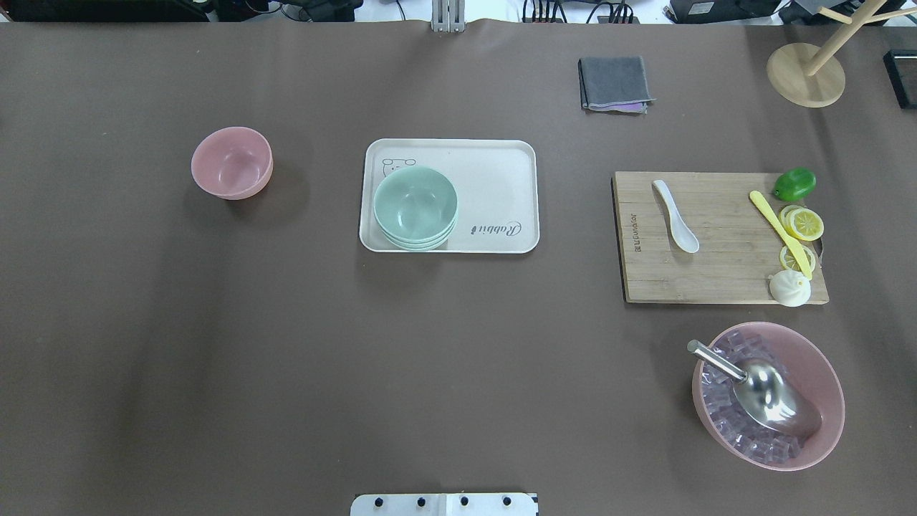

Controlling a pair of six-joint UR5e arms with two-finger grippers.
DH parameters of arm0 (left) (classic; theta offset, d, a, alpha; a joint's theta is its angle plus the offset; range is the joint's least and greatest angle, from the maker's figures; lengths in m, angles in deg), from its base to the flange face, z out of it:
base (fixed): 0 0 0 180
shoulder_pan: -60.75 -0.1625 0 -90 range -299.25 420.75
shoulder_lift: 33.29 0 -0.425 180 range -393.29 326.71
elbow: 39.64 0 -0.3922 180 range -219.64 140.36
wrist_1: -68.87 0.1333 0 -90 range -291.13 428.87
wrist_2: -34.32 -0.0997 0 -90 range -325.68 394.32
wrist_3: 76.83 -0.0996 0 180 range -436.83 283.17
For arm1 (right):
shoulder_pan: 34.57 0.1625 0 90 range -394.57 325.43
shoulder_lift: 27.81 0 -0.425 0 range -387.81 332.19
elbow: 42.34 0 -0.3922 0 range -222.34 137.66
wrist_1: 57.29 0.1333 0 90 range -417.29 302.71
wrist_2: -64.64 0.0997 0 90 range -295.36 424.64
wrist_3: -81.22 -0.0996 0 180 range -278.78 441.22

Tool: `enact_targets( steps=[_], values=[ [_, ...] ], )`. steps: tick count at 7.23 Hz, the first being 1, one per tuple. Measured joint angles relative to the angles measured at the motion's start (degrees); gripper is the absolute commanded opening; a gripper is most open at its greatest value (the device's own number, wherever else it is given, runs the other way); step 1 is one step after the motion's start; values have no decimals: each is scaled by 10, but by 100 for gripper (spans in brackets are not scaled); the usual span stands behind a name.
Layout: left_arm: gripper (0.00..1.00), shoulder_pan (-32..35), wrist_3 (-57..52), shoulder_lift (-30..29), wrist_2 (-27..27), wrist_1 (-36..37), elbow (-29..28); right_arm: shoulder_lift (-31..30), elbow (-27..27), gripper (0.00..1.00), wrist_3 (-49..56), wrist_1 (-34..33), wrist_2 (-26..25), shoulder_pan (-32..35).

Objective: Stack pink bowl on green and place spoon

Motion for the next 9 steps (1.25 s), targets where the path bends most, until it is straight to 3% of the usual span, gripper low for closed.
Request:
enact_targets(
  steps=[9],
  values=[
    [98,-1,-1,-7,0,-6,-17,8,4,100,-1,0,2,0]
  ],
)
